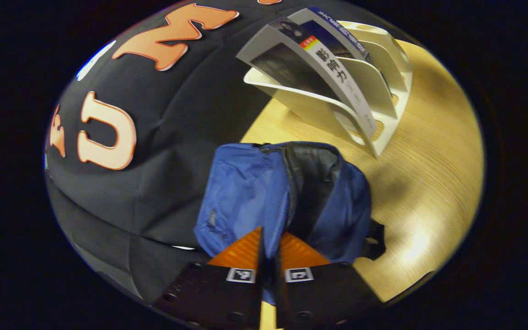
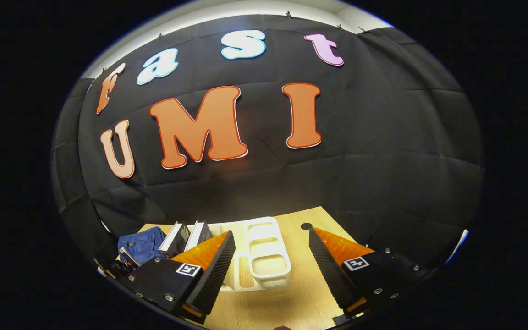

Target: Open the schoolbag, grab two books from the bookshelf and put them into the schoolbag.

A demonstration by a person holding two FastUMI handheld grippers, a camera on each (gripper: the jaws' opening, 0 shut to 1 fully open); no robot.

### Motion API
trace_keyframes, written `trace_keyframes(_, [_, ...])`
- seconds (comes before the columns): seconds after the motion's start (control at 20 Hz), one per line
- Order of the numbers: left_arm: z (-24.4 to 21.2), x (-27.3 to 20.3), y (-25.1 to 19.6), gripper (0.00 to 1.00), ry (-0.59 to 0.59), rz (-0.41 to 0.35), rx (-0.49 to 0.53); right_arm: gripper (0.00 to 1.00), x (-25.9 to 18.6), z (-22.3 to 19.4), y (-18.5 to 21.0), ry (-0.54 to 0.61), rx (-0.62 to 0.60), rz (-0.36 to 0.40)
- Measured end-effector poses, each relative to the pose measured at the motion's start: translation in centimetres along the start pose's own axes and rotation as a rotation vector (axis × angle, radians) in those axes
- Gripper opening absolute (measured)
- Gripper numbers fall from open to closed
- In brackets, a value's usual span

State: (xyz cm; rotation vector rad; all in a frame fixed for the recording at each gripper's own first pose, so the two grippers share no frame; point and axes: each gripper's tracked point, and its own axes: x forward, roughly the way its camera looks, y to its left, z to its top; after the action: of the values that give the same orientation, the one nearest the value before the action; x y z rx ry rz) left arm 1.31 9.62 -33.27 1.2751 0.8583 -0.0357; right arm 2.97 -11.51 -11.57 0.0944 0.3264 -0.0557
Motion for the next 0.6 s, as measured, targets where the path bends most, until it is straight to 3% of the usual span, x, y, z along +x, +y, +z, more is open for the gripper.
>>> trace_keyframes(0.05, [0.1, 1.0, -0.6, 0.08, 0.003, -0.027, 0.019, 0.97, 0.0, 0.1, 0.0, -0.001, -0.002, -0.001])
trace_keyframes(0.1, [0.6, 0.2, -0.6, 0.05, -0.002, -0.041, 0.049, 0.97, -0.1, 0.1, 0.0, -0.006, -0.005, 0.001])
trace_keyframes(0.25, [0.9, -0.5, -0.4, 0.03, 0.018, -0.083, 0.108, 0.97, 0.1, 0.3, 0.4, -0.012, -0.009, 0.019])
trace_keyframes(0.6, [3.0, -3.0, 5.5, 0.00, 0.040, -0.264, -0.030, 0.97, 1.2, 1.7, 3.7, -0.017, -0.015, 0.092])
